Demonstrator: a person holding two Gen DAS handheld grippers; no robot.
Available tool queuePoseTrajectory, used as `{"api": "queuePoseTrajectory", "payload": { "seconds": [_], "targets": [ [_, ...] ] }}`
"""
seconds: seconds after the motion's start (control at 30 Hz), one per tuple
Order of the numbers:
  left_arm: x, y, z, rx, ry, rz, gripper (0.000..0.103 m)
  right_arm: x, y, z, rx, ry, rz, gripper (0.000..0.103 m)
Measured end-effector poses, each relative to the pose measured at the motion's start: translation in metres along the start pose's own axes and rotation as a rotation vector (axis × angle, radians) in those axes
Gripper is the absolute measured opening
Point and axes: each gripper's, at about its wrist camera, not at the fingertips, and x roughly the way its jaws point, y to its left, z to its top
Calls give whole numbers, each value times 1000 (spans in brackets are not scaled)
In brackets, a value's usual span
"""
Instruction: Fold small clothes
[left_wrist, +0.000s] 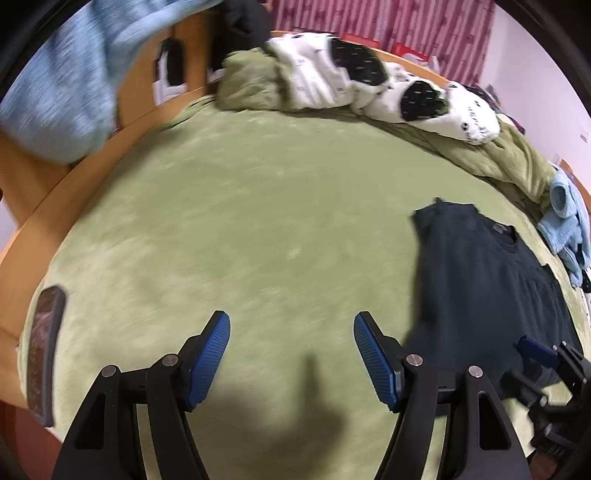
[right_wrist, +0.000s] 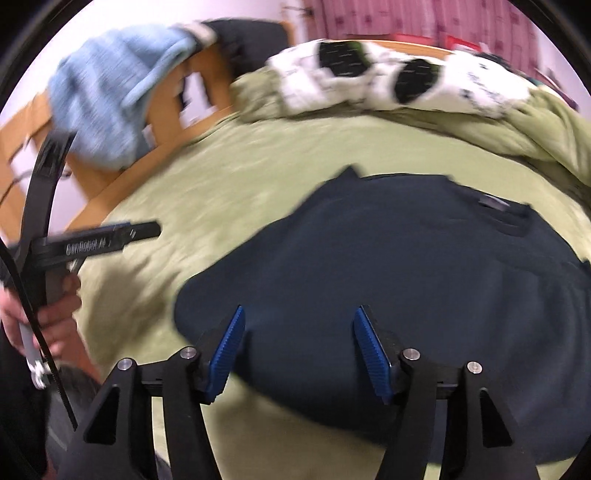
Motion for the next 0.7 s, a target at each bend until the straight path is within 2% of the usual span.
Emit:
{"api": "queuePoseTrajectory", "payload": {
  "seconds": [0.07, 0.17, 0.27, 0.33, 0.37, 0.4, 0.43, 0.47, 0.5, 0.6, 0.7],
  "targets": [
    [-1, 15, -4, -19, 2, -12, 68, 10, 27, -5, -60, 5, -2, 64],
    [-1, 30, -8, -48, 6, -30, 68, 25, 58, -12, -177, 1, -66, 73],
    [-1, 37, -9, -72, 10, -57, 68, 52, 78, -20, -272, 54, -143, 72],
    [0, 37, -10, -72, 10, -67, 68, 63, 86, -26, -334, 51, -210, 69],
    [0, 35, -10, -68, 9, -70, 68, 65, 88, -28, -357, 34, -238, 63],
    [0, 34, -10, -63, 9, -71, 68, 67, 90, -29, -371, 26, -247, 51],
    [1, 32, -9, -60, 10, -73, 68, 68, 91, -28, -375, 19, -256, 45],
    [1, 30, -9, -56, 12, -75, 68, 68, 91, -27, -374, 13, -278, 32],
    [2, 27, -9, -54, 16, -75, 68, 67, 88, -24, -370, 10, -288, 24],
    [1, 19, -8, -44, 22, -78, 68, 52, 78, -14, -285, -28, -254, 19],
    [0, 3, -5, -22, 23, -80, 68, 16, 61, -2, -197, -108, -241, 18]
  ]
}}
